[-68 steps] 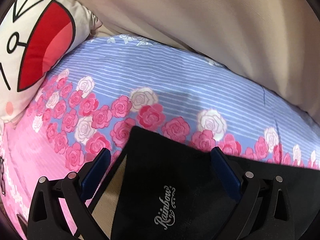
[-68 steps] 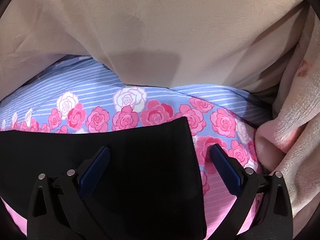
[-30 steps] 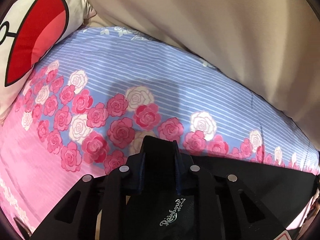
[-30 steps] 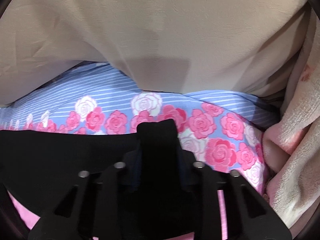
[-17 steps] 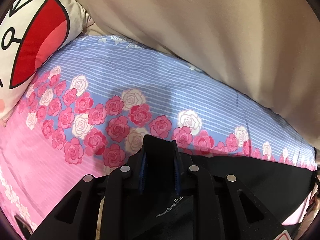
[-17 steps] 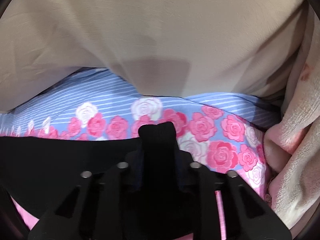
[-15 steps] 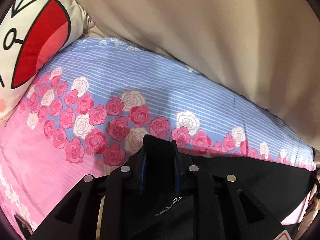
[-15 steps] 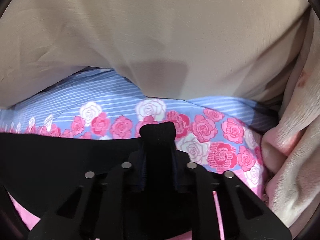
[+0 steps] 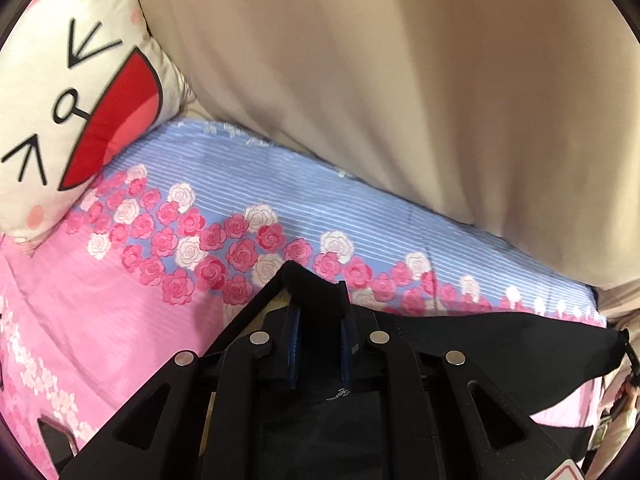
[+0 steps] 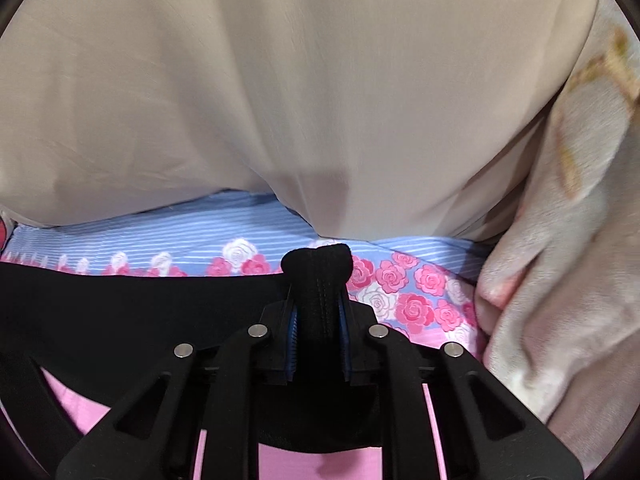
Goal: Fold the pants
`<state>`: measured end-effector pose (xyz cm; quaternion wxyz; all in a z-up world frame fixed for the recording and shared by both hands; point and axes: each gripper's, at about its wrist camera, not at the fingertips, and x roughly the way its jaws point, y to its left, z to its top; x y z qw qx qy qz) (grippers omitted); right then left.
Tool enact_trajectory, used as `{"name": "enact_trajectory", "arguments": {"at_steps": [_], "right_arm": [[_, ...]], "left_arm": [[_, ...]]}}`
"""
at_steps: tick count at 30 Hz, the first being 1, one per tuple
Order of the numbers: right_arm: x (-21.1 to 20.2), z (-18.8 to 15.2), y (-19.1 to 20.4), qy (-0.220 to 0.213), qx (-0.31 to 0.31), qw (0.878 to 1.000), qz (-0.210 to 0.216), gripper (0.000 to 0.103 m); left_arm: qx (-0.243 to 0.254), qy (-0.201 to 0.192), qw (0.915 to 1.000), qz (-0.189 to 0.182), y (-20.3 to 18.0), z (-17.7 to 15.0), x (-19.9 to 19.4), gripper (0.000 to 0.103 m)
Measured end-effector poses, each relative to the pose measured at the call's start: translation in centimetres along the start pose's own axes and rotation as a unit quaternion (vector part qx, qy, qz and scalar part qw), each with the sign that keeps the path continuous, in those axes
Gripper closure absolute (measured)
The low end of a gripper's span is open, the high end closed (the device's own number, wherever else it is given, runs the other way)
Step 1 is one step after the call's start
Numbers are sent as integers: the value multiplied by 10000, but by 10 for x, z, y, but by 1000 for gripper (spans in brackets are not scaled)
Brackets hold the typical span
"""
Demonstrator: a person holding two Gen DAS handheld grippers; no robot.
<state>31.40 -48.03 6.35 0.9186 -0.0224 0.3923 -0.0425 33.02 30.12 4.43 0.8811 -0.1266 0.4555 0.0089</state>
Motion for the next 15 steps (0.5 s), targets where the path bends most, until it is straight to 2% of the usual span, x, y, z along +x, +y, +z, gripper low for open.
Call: {"name": "enact_trajectory", "arguments": {"at_steps": [7, 15], "right_arm": [[-65, -9, 9, -401, -206, 9989, 131, 88], [-123, -24, 17, -702, -398, 9966, 178, 88]], "left_arm": [[195, -445, 9985, -252, -11, -31, -64, 90], [473, -702, 9956, -415, -14, -70, -127, 90]]}}
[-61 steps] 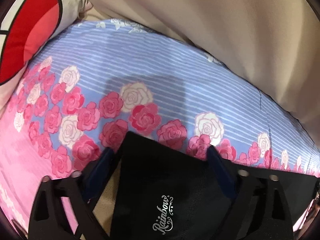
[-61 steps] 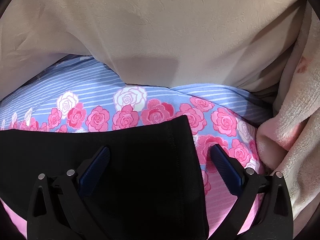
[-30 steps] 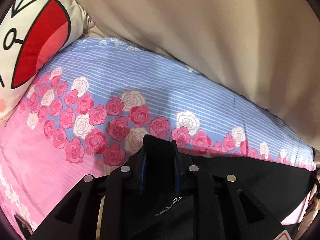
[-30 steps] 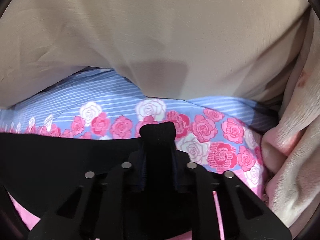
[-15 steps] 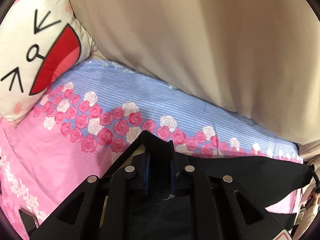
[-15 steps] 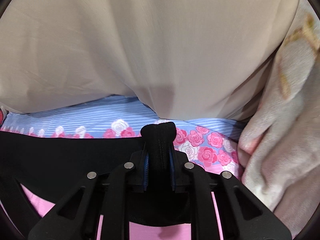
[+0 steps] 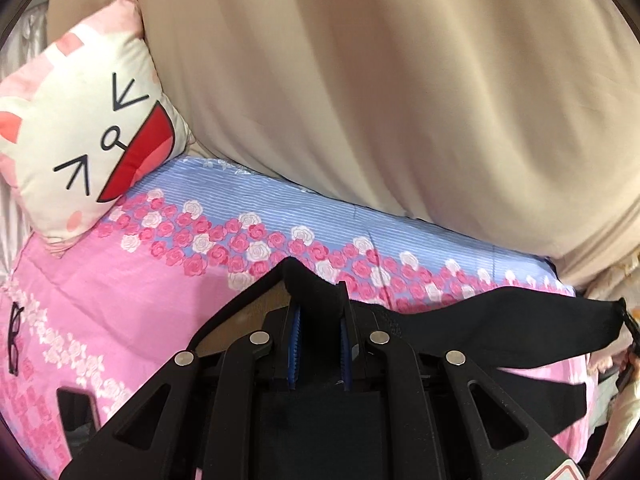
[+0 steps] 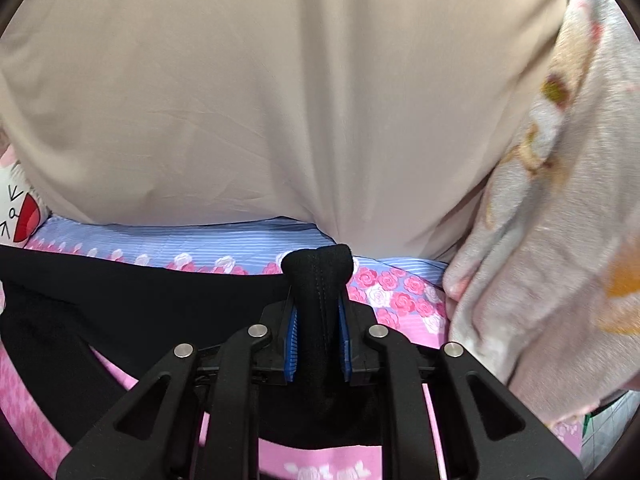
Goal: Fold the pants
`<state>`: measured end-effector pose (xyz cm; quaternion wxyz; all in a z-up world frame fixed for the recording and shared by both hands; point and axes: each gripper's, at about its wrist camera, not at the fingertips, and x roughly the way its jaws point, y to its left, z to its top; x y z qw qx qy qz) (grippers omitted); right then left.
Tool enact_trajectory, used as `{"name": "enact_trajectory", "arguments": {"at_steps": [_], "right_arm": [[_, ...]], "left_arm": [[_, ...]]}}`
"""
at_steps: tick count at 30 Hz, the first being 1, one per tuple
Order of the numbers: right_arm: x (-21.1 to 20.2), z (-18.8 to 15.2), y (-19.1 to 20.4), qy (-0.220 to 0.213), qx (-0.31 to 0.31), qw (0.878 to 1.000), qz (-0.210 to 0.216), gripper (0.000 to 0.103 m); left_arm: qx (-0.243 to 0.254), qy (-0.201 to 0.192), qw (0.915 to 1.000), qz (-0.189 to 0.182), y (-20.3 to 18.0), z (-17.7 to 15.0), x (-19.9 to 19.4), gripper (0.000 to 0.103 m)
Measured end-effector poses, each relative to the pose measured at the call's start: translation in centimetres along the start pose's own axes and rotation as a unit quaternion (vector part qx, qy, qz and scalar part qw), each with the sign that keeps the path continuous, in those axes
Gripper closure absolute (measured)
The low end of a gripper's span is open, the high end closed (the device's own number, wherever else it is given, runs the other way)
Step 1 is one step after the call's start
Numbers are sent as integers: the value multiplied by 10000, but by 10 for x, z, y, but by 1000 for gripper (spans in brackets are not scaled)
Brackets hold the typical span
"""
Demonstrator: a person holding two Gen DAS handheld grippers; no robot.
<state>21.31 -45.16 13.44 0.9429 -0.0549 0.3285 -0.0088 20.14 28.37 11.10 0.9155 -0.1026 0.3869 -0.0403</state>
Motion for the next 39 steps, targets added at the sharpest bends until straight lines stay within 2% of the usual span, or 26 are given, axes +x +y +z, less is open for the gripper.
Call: {"name": "enact_trajectory", "arguments": {"at_steps": [7, 11, 13, 17, 18, 19, 21, 22, 23, 25, 27, 30, 34, 37, 39], "right_arm": [[-36, -24, -4, -16, -79, 10000, -10, 88], [-34, -30, -11, 174, 114, 9998, -62, 88], [-23, -29, -14, 291, 251, 9992, -78, 88], [36, -11, -17, 721, 472, 9956, -362, 88], [45, -4, -15, 680, 530, 9954, -421, 88], [45, 3, -13, 548, 540, 9962, -419, 88], [18, 20, -2, -222, 438, 9986, -172, 88], [-9, 23, 4, -743, 313, 9967, 48, 88], [-29, 19, 10, -1061, 158, 9941, 158, 88], [-68, 0, 19, -1529, -197, 9878, 233, 88], [-95, -34, 22, -1626, -433, 9854, 240, 87], [-100, -97, 8, -1105, -404, 9928, 241, 87], [-72, -187, -15, 100, -73, 9998, 181, 87], [-67, -225, -26, 367, 254, 9988, 181, 87], [-62, -239, -31, 499, 460, 9975, 219, 87]], "left_arm": [[6, 0, 10000, 5, 10, -28, -31, 90], [-224, 123, 9997, 44, 19, -27, -20, 90], [-415, 253, 9988, 102, 23, -15, -3, 90], [-835, 420, 9944, 494, 26, 25, 48, 90], [-872, 394, 9939, 556, 26, 32, 54, 90], [-961, 317, 9933, 551, 27, 40, 56, 90], [-965, 126, 9947, 339, 25, 46, 46, 90], [-814, -60, 9964, 219, 22, 44, 30, 90], [-670, -202, 9974, 163, 19, 40, 17, 90], [-420, -477, 9980, -29, 17, 20, -18, 90], [-327, -632, 9974, -146, 23, -9, -43, 90], [-217, -371, 9991, 2, 39, -65, -53, 90], [-220, 432, 9980, 402, 65, -145, -22, 89], [-585, 896, 9934, 411, 88, -185, 4, 88], [-762, 1022, 9910, 396, 96, -196, 16, 88]]}}
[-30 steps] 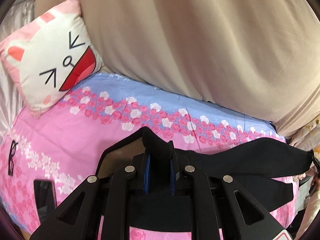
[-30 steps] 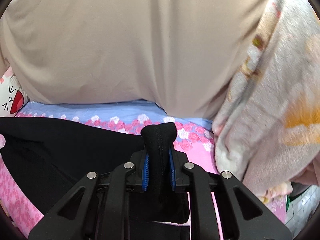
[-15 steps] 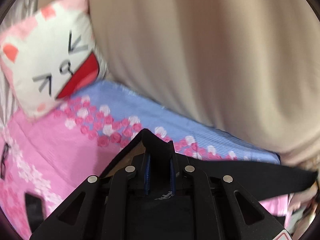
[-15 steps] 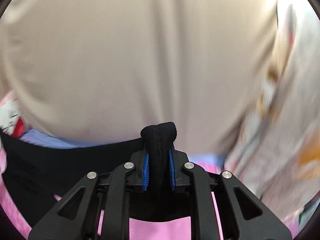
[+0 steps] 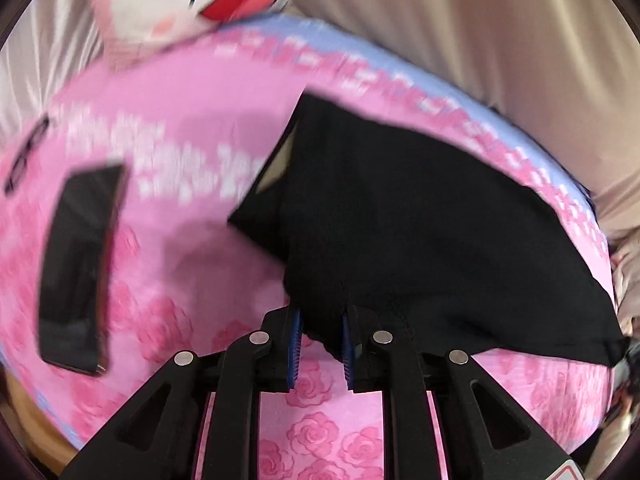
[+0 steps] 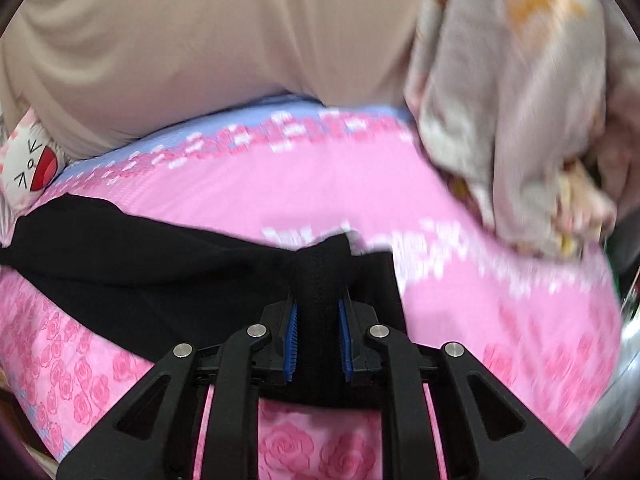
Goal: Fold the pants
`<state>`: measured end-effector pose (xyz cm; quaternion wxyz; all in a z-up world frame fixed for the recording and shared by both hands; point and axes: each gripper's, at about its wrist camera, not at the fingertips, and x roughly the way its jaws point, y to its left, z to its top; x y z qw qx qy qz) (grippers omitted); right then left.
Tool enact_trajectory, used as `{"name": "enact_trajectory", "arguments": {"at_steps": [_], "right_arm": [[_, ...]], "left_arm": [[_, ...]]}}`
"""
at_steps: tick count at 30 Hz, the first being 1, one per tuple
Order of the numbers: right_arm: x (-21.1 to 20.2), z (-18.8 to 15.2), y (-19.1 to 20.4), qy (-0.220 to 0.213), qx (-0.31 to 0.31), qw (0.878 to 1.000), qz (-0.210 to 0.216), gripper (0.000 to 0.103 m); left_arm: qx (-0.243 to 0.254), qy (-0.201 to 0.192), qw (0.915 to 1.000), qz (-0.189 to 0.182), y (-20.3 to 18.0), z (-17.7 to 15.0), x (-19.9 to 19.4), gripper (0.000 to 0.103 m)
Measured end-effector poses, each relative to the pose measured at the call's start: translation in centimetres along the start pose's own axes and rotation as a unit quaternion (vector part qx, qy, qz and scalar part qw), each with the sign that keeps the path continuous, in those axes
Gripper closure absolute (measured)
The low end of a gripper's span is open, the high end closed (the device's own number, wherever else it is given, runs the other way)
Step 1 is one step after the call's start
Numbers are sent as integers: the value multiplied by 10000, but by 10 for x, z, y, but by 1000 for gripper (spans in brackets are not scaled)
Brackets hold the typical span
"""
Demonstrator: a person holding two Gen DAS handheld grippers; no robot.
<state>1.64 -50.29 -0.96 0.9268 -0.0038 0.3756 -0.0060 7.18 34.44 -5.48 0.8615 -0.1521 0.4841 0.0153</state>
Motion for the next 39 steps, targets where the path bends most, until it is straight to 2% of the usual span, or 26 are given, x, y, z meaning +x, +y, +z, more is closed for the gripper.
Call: {"name": "enact_trajectory", "arguments": {"at_steps": [3, 6, 7, 8, 9, 10, 11, 13, 14, 16, 18, 19, 21, 24, 25, 26, 27, 29, 30, 32, 34, 37, 39], "right_arm": [[24, 11, -2, 315, 43, 9995, -46, 87], [59, 63, 2, 703, -5, 9971, -304, 87], [69, 86, 3, 719, -22, 9963, -473, 88], [73, 122, 10, 543, -25, 9959, -725, 88], [69, 143, 16, 298, -45, 9962, -814, 88], [58, 166, 24, -99, -75, 9966, -809, 88], [35, 191, 34, -714, -105, 9945, -764, 88], [-10, 212, 48, -1579, -205, 9850, -662, 88], [-25, 211, 51, -1823, -303, 9810, -596, 88], [-52, 192, 52, -2143, -542, 9742, -466, 87], [-59, 153, 46, -1942, -812, 9769, -376, 85], [-53, 133, 43, -1693, -928, 9805, -380, 85], [-24, 82, 31, -858, -1039, 9903, -331, 85], [16, 14, 9, 168, -874, 9956, -294, 84], [22, 0, 4, 350, -779, 9960, -269, 79], [22, -10, -3, 419, -602, 9971, -222, 65], [13, -11, -11, 284, -394, 9985, -263, 46], [-15, -8, -25, -105, -22, 9995, -296, 24], [-24, -8, -32, -119, 73, 9993, -334, 23], [-40, -10, -41, -84, 194, 9987, -467, 23], [-60, -15, -53, -176, 440, 9969, -628, 22], [-84, -23, -65, -441, 924, 9937, -447, 21], [-91, -25, -67, -404, 1161, 9914, -450, 19]], "left_arm": [[-69, 5, 10000, 5, -3, 18, 10, 89], [-85, -34, 9999, -81, -21, 74, 12, 89], [-85, -126, 9998, -99, -35, 107, 10, 89], [-53, -229, 9997, -49, -46, 126, 7, 89], [36, -378, 9993, 4, -59, 148, 1, 89], [64, -576, 9983, 36, -71, 167, -9, 89], [55, -776, 9970, -43, -80, 179, -23, 89], [188, -1159, 9927, -271, -89, 189, -58, 89], [289, -1279, 9909, -319, -88, 186, -72, 89], [487, -1467, 9874, -351, -75, 165, -95, 89], [596, -1435, 9872, -352, -54, 140, -99, 87], [662, -1297, 9889, -288, -40, 121, -92, 87], [776, -903, 9929, -51, -20, 87, -66, 87], [873, -162, 9954, 353, 10, 36, -7, 86], [826, 60, 9958, 395, 21, 19, 10, 85], [759, 53, 9965, 359, 28, 9, 16, 80], [679, -165, 9972, 254, 34, 4, 12, 79], [466, -198, 9987, 96, 43, 0, 5, 78], [448, -183, 9988, 89, 45, 0, 3, 75], [538, -177, 9978, 337, 42, 2, -5, 67], [495, -296, 9976, 391, 44, 6, -24, 65], [152, -856, 9942, 637, 52, 17, -66, 59], [-16, -1157, 9892, 903, 49, 23, -89, 58]]}}
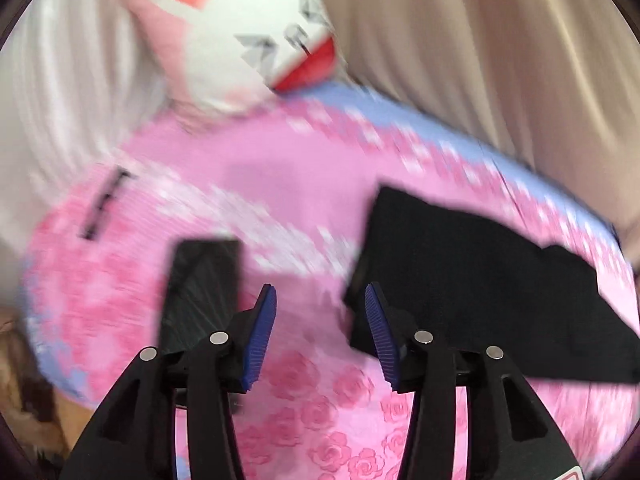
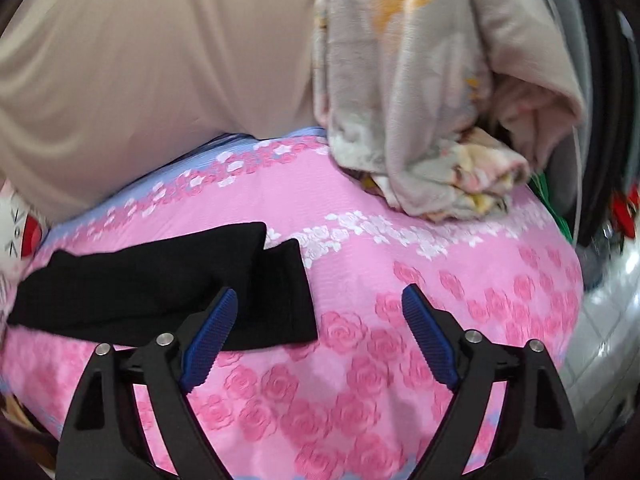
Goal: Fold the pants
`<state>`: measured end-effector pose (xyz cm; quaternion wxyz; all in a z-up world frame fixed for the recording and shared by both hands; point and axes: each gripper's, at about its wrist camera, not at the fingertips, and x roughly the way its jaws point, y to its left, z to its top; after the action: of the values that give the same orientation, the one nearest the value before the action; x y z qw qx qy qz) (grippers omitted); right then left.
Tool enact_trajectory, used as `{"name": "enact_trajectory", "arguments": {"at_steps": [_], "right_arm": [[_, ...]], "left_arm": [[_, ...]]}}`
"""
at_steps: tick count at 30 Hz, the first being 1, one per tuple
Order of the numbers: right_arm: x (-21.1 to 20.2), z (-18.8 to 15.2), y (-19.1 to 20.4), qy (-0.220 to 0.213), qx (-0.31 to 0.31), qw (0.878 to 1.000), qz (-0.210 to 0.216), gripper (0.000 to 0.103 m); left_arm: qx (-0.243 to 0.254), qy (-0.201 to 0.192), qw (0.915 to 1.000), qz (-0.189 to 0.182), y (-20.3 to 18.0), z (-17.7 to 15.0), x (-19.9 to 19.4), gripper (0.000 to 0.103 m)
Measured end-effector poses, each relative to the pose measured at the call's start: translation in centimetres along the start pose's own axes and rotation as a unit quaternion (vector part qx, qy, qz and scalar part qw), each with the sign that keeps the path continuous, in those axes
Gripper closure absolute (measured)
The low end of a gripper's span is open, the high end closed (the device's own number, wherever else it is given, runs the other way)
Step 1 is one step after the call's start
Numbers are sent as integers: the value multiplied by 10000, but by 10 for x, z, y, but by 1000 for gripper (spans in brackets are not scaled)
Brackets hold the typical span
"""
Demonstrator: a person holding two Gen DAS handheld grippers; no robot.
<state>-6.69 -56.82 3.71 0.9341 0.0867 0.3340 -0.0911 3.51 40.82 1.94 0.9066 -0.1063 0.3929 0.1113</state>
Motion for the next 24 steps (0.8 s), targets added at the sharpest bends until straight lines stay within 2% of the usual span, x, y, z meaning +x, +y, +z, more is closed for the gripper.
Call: {"name": "enact_trajectory", "arguments": {"at_steps": [2, 4, 5, 6, 8, 10, 11, 12, 13, 14, 16, 17, 18, 19, 20, 21, 22, 23, 24], "right_arm": [[2, 1, 2, 63, 230, 9994, 254, 19], [15, 4, 10, 146, 380, 9979, 500, 19], [25, 7, 19, 216, 410, 9975, 540, 19], [34, 10, 25, 282, 400, 9974, 522, 19], [58, 16, 38, 454, 331, 9965, 613, 19], [84, 21, 52, 734, 284, 9935, 827, 19], [100, 27, 60, 910, 173, 9918, 877, 38], [111, 33, 69, 1025, -29, 9915, 795, 80], [119, 42, 80, 1125, -338, 9914, 576, 88], [113, 59, 97, 891, -750, 9928, 268, 88], [66, 86, 128, -56, -1402, 9887, 518, 89], [28, 93, 149, -683, -1939, 9771, 540, 89], [3, 93, 162, -1000, -2396, 9651, 337, 87], [-12, 86, 173, -1111, -2832, 9526, 77, 84], [-18, 68, 175, -923, -3294, 9395, -170, 82], [-16, 57, 170, -721, -3413, 9369, -238, 78], [-5, 40, 156, -323, -3447, 9374, -376, 71], [14, 18, 133, 237, -3396, 9372, -763, 59], [33, -5, 107, 738, -3329, 9322, -1211, 59]], "left_arm": [[-55, -351, 9993, 62, -14, 10, -24, 58], [-45, -629, 9979, -149, -41, 17, -38, 45], [-34, -692, 9973, -236, -56, 17, -42, 32], [-16, -734, 9966, -364, -73, 17, -45, 31], [110, -627, 9944, -844, -113, 16, -42, 31], [216, -252, 9896, -1401, -152, 10, -31, 31], [257, -81, 9870, -1584, -168, 6, -25, 31], [304, 70, 9843, -1739, -183, 3, -19, 31], [406, 202, 9811, -1882, -201, -1, -13, 31], [507, 286, 9804, -1883, -217, -5, -9, 31], [724, 463, 9788, -1858, -240, -14, -3, 31], [860, 559, 9780, -1816, -251, -20, -2, 31], [995, 635, 9774, -1756, -257, -27, 1, 31], [1169, 678, 9766, -1674, -263, -36, 3, 31], [1295, 705, 9758, -1616, -265, -44, 5, 31], [1446, 760, 9744, -1544, -269, -53, 7, 31], [1636, 819, 9733, -1388, -274, -64, 12, 31], [1806, 832, 9728, -1190, -279, -74, 16, 31], [1963, 812, 9724, -971, -285, -83, 19, 31]]}}
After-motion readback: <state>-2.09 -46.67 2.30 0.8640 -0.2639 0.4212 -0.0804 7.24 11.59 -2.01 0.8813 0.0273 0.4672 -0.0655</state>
